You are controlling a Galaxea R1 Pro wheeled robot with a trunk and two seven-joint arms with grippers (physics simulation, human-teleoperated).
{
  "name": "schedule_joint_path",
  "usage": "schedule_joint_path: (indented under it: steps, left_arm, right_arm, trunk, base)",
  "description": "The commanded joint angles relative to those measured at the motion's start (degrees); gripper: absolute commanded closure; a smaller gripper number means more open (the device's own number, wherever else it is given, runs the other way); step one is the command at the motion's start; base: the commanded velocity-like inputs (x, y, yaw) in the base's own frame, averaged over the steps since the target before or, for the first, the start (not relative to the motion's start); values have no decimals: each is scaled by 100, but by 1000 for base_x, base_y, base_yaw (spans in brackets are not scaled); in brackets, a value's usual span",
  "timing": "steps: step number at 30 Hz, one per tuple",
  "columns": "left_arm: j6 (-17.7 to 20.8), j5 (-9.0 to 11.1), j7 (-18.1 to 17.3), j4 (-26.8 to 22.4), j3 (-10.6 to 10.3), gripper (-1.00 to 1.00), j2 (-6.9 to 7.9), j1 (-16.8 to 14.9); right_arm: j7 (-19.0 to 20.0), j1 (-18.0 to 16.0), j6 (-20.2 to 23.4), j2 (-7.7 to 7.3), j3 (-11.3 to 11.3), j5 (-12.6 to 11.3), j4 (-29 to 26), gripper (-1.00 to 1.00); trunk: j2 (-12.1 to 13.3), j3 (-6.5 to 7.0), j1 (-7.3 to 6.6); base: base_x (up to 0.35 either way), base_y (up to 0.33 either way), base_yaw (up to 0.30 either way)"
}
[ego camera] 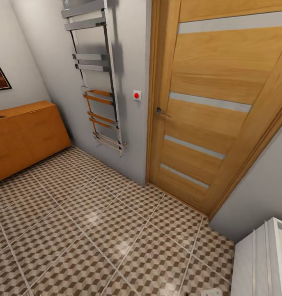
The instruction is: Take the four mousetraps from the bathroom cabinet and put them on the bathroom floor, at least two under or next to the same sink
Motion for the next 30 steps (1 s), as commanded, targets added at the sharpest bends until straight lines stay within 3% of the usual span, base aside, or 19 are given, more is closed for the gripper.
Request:
schedule_joint_path:
  steps: [1,30]
  left_arm:
    - [-27,10,28,21,-49,-100,-5,-10]
    - [-27,10,28,21,-49,-100,-10,-10]
  right_arm:
    - [-60,-3,-5,-1,41,48,3,-100]
    - [-60,-3,-5,-1,41,48,3,-100]
  trunk:
    - [-11,-10,3]
    - [-11,-10,3]
  base:
    - [25,-141,289]
    - [66,-185,290]
